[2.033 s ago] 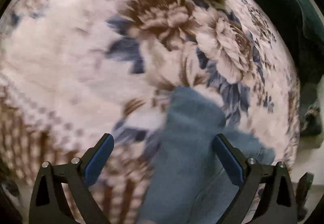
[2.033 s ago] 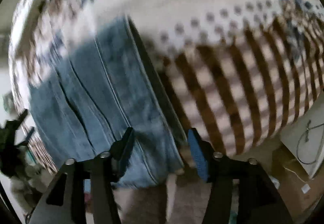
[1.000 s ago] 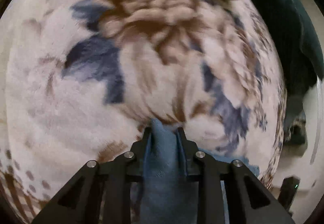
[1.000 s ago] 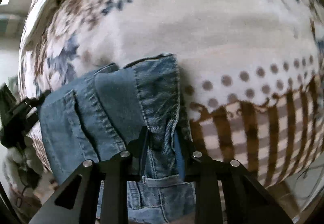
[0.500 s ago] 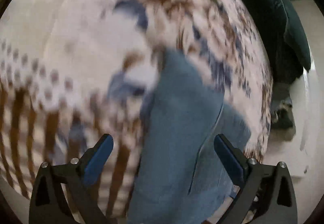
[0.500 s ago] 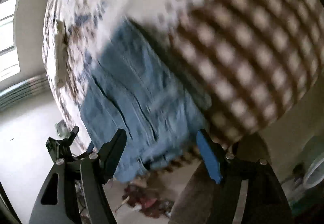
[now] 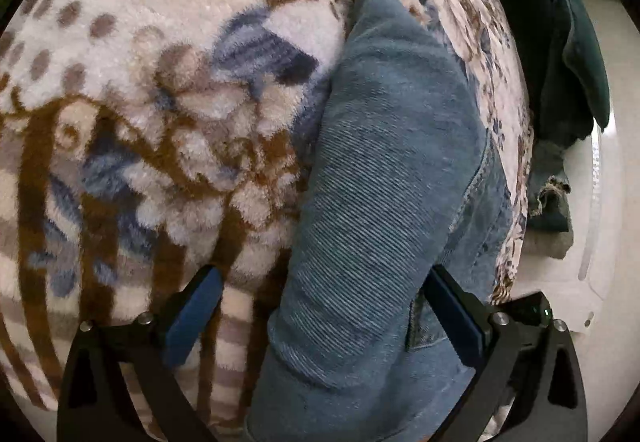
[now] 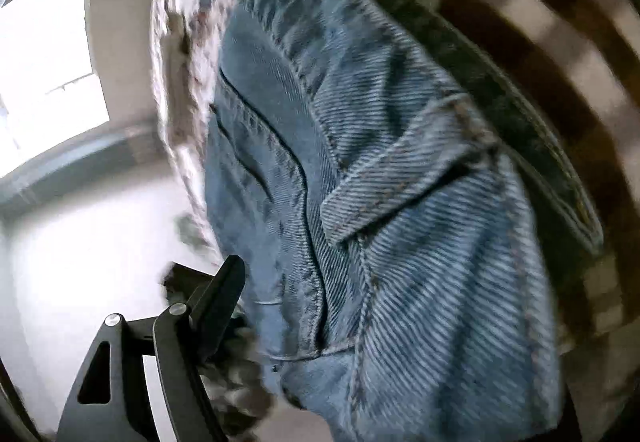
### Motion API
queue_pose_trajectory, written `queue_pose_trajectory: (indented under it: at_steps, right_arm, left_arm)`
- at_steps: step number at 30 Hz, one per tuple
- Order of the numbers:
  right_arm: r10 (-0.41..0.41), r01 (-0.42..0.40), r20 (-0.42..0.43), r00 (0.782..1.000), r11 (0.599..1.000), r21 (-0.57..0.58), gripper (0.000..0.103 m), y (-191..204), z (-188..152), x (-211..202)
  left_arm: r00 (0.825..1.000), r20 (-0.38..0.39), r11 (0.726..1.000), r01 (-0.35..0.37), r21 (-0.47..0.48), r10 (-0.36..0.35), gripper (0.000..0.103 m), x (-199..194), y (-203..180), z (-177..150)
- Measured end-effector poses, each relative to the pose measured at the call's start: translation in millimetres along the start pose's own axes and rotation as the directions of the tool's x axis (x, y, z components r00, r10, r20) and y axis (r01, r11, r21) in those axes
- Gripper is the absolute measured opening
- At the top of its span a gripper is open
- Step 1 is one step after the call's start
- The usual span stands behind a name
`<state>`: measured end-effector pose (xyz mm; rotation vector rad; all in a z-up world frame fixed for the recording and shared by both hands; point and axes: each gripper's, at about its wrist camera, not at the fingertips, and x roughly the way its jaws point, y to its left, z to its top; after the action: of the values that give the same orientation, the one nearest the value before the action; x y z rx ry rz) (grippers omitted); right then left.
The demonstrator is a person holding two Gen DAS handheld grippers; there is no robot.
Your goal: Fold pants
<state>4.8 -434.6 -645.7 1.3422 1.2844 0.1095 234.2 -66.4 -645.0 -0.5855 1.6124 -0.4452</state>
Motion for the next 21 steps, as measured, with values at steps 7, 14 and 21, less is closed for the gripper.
queue_pose_trajectory:
  at_steps: [7, 14, 21]
  right_arm:
    - [-0.089, 0.088, -0.013, 0.996, 0.996, -0.033, 0.07, 4.0, 6.6, 21.6]
    - [-0.107, 0.11, 0.047, 0.993, 0.992, -0.062, 0.042, 28.1, -14.0, -1.9]
    - [-0.048, 0.056, 0.059, 0.997, 0.991, -0.126, 0.037, 82.6, -9.5, -32.0]
  left_arm:
    - [1.0, 0.021, 0.999, 0.017, 0.046, -0.018, 0.081, -3.8, -3.2, -1.2]
    - [0.996, 0.075, 0.997, 0.04, 0.072, -0.046, 0.031, -38.8, -30.4, -10.7]
    - [0.981, 0.164, 0.99, 0.084, 0.112, -0.102, 0.023, -95.9, -78.8, -3.8]
